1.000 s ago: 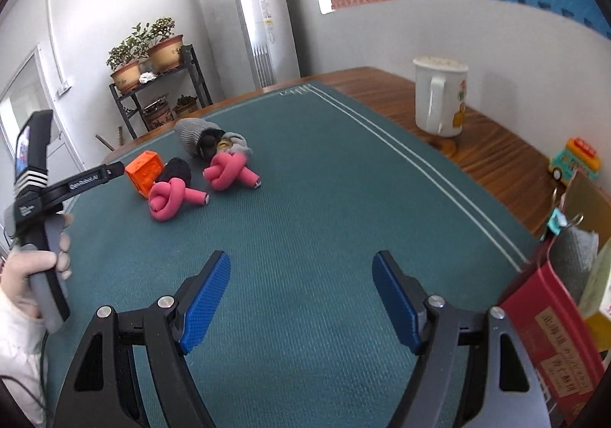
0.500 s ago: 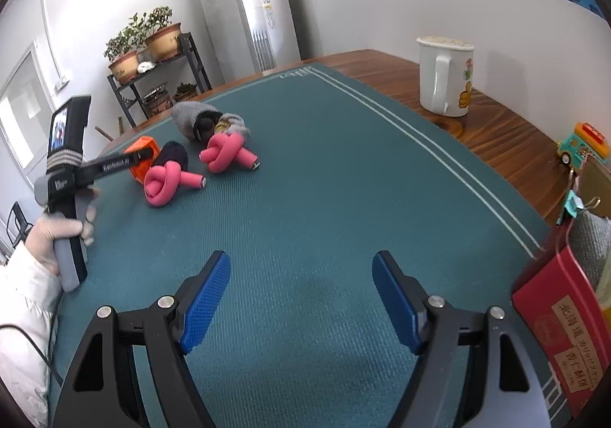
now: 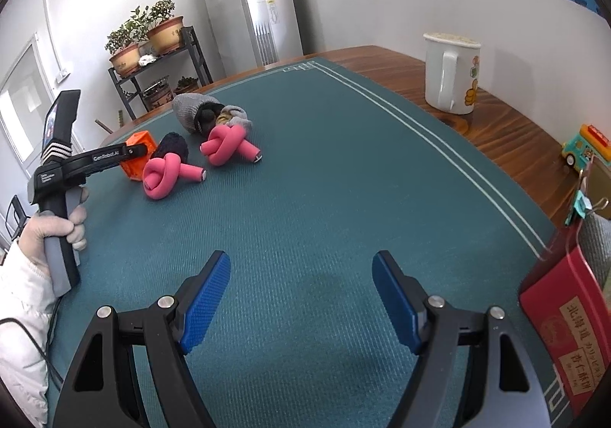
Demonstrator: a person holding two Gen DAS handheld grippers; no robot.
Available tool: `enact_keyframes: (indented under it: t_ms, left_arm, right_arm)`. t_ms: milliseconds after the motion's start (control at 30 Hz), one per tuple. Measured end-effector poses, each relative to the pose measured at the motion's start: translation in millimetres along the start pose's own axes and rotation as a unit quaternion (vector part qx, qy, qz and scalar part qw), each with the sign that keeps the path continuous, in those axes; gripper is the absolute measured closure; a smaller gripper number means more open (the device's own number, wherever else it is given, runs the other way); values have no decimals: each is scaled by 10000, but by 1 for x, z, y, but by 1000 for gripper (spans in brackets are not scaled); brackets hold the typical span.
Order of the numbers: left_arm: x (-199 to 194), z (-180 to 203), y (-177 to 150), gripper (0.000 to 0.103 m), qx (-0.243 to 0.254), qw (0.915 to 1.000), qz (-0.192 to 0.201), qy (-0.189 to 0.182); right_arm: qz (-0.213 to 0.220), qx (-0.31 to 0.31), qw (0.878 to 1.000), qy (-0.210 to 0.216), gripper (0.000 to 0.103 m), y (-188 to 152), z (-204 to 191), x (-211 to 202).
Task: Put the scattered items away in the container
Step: 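Return to the pile and grasp the other orange cube with the left tool, then grasp the pink knotted foam toy with the right tool while left holds the cube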
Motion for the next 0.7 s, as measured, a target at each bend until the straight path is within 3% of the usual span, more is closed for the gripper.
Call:
enact_keyframes:
  t_ms: [400,700]
  left_arm:
    - [-68,-16,-5,48,-752,9970,164,29]
    - [-99,-13,-13,48,-823,9964,211,1]
  right_arm:
    - [81,39,10000,7,23,6,7,-4]
    - [113,169,9997,106,23,9,15,-3]
Point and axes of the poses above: each gripper's, at about its wrist camera, not at the fingertips, and x roughly the way its jaws point, z to its right, y to its top, the point moved 7 cm from there along x, roughly the way its jaws point, and after that the axes turned 14 degrees about y, right-handed, at the moved point
